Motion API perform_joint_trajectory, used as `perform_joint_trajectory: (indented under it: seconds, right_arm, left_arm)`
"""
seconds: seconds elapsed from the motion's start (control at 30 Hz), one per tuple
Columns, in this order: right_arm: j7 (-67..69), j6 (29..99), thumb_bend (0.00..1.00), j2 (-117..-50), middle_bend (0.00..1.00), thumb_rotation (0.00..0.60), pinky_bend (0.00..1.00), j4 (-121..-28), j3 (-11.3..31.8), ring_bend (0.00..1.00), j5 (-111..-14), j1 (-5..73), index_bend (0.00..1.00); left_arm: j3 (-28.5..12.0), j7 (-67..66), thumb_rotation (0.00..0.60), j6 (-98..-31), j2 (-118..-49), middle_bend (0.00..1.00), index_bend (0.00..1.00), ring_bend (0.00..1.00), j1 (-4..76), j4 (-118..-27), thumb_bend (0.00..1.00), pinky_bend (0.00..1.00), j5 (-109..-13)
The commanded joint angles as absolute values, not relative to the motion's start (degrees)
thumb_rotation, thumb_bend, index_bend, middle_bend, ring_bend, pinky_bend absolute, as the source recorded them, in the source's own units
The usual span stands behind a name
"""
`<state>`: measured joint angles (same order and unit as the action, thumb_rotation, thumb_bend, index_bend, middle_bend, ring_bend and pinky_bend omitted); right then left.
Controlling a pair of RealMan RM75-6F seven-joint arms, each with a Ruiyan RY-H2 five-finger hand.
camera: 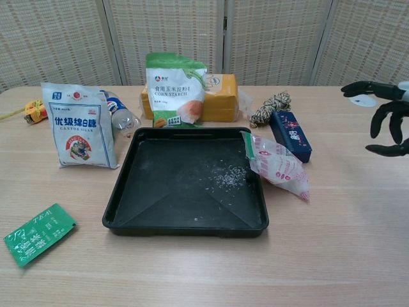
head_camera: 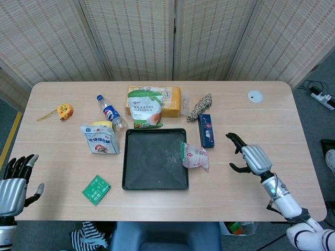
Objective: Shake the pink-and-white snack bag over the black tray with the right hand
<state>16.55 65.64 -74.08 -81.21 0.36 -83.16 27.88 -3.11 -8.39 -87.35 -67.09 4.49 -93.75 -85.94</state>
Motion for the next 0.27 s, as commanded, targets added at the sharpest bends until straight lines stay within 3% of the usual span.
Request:
perform_joint_trajectory:
  seconds: [0.03,0.1,0.27]
  right_arm:
    - [6.08,71.51,0.34,-65.46,0.10,0.600,0.18,-91.77,-0.08,0.13,-80.14,22.41,0.04]
    - [3.82,74.05,0.34,-63.73,0.11,0.600,0.13,-94.21,-0.06,0.10,-79.70,20.55,0.04]
    - [1.53,79.33,0.34,-61.29,0.11,0.600,0.12,-97.57,-0.46,0.10,-79.44,16.14,0.04]
  left_arm:
    - [-3.31,-8.80,0.600,-88.02,-67.48,0.11,0.07,0.10,4.36,-93.61,0.43,0.02,-86.08]
    - [-3.39,-9.24,0.600,-88.78,-67.79,0.11,0.07,0.10,4.08,-93.65,0.44,0.02,-86.20]
    - [-3.36,-9.75,0.600,-90.09,-68.16,0.11,0.07,0.10,3.45,-94.21,0.44,0.02,-86.47]
